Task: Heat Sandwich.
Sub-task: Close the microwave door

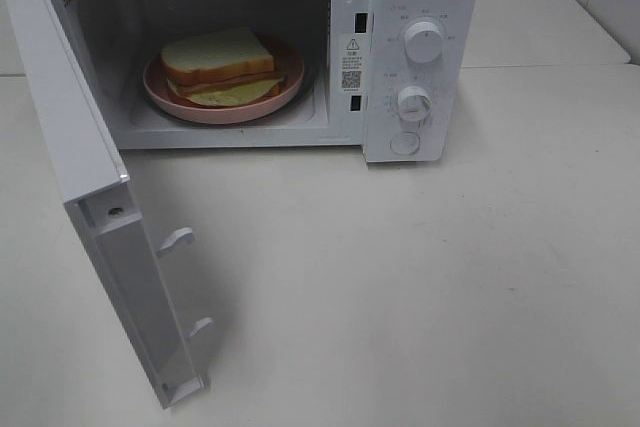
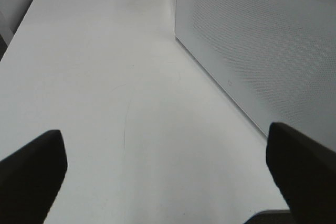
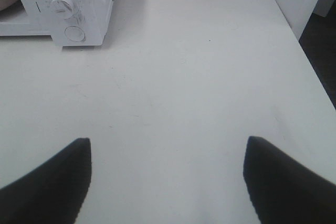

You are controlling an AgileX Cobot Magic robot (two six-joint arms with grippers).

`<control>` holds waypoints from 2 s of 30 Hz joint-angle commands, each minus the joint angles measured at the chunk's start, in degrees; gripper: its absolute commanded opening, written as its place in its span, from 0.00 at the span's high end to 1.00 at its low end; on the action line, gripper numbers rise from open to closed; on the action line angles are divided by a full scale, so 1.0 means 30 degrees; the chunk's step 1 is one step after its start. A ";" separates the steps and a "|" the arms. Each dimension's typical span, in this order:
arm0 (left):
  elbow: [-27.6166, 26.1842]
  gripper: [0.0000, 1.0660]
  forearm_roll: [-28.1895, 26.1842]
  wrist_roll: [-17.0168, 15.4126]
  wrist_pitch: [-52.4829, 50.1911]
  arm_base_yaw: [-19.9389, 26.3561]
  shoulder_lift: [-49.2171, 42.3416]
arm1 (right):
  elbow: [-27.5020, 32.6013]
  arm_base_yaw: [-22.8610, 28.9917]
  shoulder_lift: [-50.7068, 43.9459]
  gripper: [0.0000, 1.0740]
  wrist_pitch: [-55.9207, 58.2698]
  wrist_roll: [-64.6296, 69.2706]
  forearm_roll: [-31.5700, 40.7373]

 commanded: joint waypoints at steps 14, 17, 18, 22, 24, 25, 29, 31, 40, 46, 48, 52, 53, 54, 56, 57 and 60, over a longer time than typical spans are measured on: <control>0.0038 0.08 -0.0115 -0.0115 -0.0172 0.0019 -0.0325 | 0.0019 -0.0134 -0.0516 0.29 -0.0076 -0.0153 0.0095; 0.0038 0.08 -0.0115 -0.0115 -0.0172 0.0019 -0.0325 | 0.0019 -0.0134 -0.0516 0.29 -0.0076 -0.0153 0.0095; 0.0038 0.08 -0.0115 -0.0115 -0.0172 0.0019 -0.0325 | 0.0019 -0.0134 -0.0516 0.29 -0.0076 -0.0153 0.0095; 0.0038 0.08 -0.0115 -0.0115 -0.0172 0.0019 -0.0325 | 0.0019 -0.0134 -0.0516 0.29 -0.0076 -0.0153 0.0095; 0.0038 0.08 -0.0115 -0.0115 -0.0172 0.0019 -0.0325 | 0.0019 -0.0134 -0.0516 0.29 -0.0076 -0.0153 0.0095; 0.0038 0.08 -0.0115 -0.0115 -0.0172 0.0019 -0.0325 | 0.0019 -0.0134 -0.0516 0.29 -0.0076 -0.0153 0.0095; 0.0038 0.08 -0.0115 -0.0115 -0.0172 0.0019 -0.0325 | 0.0019 -0.0134 -0.0516 0.29 -0.0076 -0.0153 0.0095; 0.0038 0.08 -0.0115 -0.0115 -0.0172 0.0019 -0.0325 | 0.0019 -0.0134 -0.0516 0.29 -0.0076 -0.0153 0.0095; 0.0038 0.08 -0.0115 -0.0115 -0.0172 0.0019 -0.0325 | 0.0019 -0.0134 -0.0516 0.29 -0.0076 -0.0153 0.0095; 0.0038 0.08 -0.0172 -0.0115 -0.0172 0.0019 -0.0325 | 0.0019 -0.0134 -0.0516 0.29 -0.0076 -0.0153 0.0095; 0.0038 0.08 -0.0172 -0.0115 -0.0172 0.0019 -0.0325 | 0.0019 -0.0134 -0.0516 0.29 -0.0076 -0.0153 0.0095; 0.0038 0.08 -0.0172 -0.0115 -0.0172 0.0019 -0.0153 | 0.0019 -0.0134 -0.0516 0.29 -0.0076 -0.0153 0.0095; 0.0038 0.08 -0.0172 -0.0115 -0.0172 0.0019 -0.0153 | 0.0019 -0.0134 -0.0516 0.29 -0.0076 -0.0153 0.0095; 0.0038 0.08 -0.0191 -0.0115 -0.0172 0.0019 -0.0038 | 0.0019 -0.0134 -0.0516 0.29 -0.0076 -0.0153 0.0095; 0.0038 0.08 -0.0191 -0.0115 -0.0172 0.0019 0.0095 | 0.0019 -0.0134 -0.0516 0.29 -0.0076 -0.0153 0.0095; 0.0038 0.08 -0.0191 -0.0115 -0.0172 0.0019 0.0095 | 0.0019 -0.0134 -0.0516 0.29 -0.0076 -0.0153 0.0095; 0.0019 0.08 -0.0191 -0.0134 -0.0210 0.0019 0.0477 | 0.0019 -0.0134 -0.0516 0.29 -0.0076 -0.0153 0.0095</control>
